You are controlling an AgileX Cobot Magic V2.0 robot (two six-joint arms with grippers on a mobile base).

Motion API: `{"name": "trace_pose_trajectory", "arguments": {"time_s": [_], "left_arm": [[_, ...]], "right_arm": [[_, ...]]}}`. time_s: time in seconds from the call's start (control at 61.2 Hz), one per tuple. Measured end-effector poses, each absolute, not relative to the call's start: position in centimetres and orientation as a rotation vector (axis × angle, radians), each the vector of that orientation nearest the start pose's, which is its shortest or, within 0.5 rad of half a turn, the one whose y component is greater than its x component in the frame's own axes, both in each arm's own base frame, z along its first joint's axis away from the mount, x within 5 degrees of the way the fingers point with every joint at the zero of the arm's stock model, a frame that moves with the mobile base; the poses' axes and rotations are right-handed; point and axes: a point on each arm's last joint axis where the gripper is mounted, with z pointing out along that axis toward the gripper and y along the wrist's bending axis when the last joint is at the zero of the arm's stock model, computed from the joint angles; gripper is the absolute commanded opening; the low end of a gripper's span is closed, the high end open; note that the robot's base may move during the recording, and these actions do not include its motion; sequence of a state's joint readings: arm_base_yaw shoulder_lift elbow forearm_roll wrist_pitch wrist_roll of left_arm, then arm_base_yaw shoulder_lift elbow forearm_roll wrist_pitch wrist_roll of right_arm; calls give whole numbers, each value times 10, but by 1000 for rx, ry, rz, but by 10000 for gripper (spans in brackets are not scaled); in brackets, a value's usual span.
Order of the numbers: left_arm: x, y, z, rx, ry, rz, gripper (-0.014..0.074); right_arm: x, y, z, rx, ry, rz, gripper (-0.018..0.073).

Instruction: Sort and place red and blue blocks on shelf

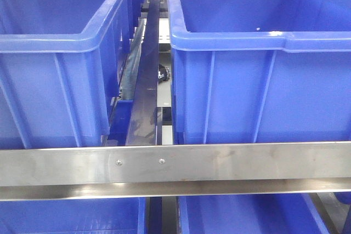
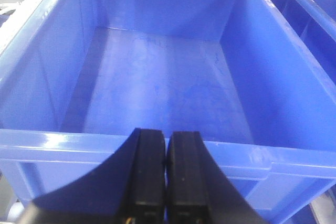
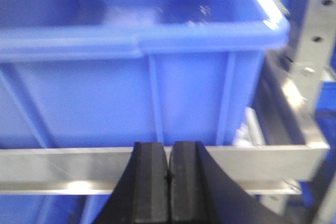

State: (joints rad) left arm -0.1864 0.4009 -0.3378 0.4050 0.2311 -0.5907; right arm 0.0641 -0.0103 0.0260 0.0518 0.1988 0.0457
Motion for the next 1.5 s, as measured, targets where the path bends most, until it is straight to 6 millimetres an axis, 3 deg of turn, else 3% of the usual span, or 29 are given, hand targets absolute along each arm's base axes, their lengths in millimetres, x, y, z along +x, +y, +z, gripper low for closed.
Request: {"name": "trace_pose_trajectory", "arguments": {"time_s": [1.356,1.503], "left_arm": [[91,-7,281,-84,1743,-184,132],[84,-3,265,-121,1728,-160,132]], "right_arm": [[56,3,184,28,1730,111,55],[55,3,184,28,1732,111,55]]}}
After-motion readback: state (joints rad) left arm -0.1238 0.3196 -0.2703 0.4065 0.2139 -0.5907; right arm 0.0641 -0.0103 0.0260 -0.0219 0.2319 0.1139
